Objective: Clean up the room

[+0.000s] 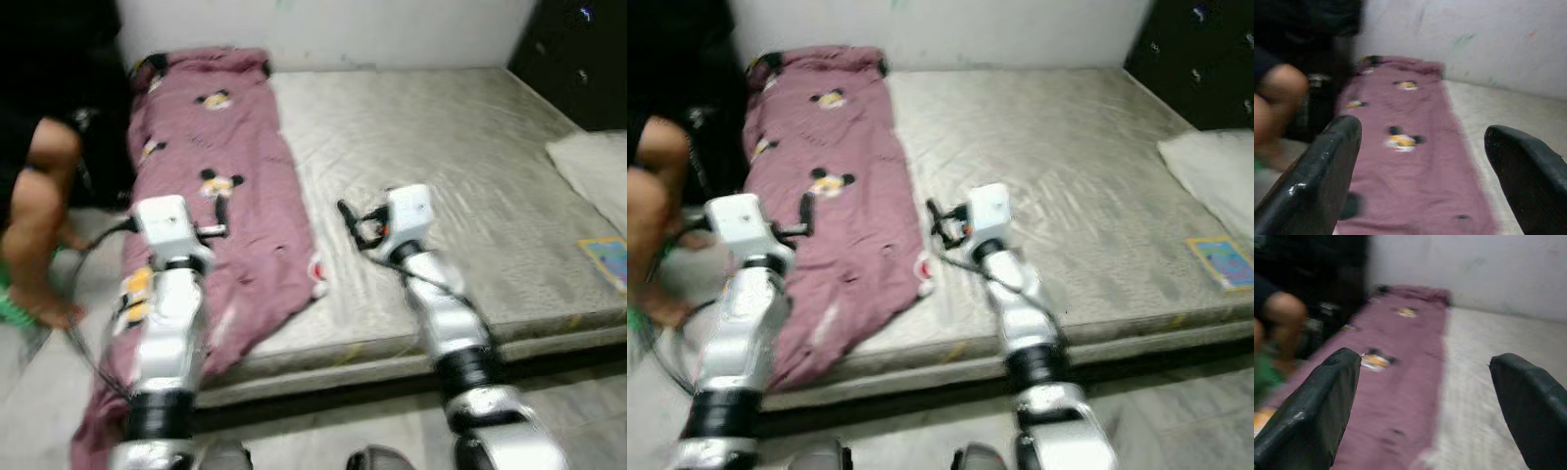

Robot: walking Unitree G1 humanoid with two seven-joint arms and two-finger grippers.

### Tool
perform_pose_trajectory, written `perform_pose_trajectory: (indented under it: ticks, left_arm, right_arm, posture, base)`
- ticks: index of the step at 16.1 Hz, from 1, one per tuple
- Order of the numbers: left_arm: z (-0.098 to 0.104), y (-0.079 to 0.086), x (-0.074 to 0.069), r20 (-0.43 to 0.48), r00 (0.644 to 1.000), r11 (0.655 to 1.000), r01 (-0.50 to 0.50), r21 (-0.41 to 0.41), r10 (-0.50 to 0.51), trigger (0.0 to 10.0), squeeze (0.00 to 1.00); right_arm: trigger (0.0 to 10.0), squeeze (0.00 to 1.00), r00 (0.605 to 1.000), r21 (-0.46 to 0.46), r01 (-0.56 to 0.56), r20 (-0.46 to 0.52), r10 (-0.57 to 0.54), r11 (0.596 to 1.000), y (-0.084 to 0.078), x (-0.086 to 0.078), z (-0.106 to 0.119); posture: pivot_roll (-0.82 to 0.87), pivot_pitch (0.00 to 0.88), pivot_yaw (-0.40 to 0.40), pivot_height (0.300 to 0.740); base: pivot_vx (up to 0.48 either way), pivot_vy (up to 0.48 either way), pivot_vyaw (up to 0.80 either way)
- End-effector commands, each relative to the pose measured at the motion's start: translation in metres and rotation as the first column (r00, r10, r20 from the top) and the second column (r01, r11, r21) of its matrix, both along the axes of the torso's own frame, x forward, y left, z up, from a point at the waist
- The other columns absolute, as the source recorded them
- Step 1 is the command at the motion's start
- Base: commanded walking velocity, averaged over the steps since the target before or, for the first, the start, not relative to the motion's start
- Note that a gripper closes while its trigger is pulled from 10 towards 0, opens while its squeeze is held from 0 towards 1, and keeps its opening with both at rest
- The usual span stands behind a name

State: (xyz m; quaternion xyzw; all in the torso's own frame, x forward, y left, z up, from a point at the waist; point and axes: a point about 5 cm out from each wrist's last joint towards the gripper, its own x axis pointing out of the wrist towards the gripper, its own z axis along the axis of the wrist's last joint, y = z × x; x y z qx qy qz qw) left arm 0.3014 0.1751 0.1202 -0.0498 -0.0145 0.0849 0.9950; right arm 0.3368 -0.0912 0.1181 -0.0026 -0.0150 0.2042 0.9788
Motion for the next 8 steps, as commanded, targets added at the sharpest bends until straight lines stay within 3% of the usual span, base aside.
perform_pose_trajectory:
  ticks: [1,5,8]
  left_arm:
    - [0.007,-0.009,0.001,0.041,0.999,1.000,0.019,0.009,-0.019,10.0,0.00]
    - [0.005,-0.004,-0.009,0.030,0.999,0.999,-0.030,0.018,0.030,10.0,0.00]
    - [-0.007,0.008,-0.013,-0.006,0.998,0.998,-0.060,0.012,0.060,10.0,0.00]
  right_arm:
    - [10.0,0.00,1.000,-0.019,0.019,0.021,-0.019,1.000,-0.009,0.003,0.004]
    - [10.0,0.00,1.000,-0.023,-0.005,0.017,0.005,1.000,-0.009,-0.009,-0.002]
    - [10.0,0.00,0.999,0.001,0.028,-0.015,-0.028,1.000,-0.014,-0.006,-0.005]
  posture:
    - [-0.05,0.000,-0.042,0.740]
    - [-0.05,0.000,-0.049,0.740]
    - [-0.04,0.000,-0.051,0.740]
  base:
    - [0.000,0.000,0.00]
    - [0.000,0.000,0.00]
    - [0.000,0.000,0.00]
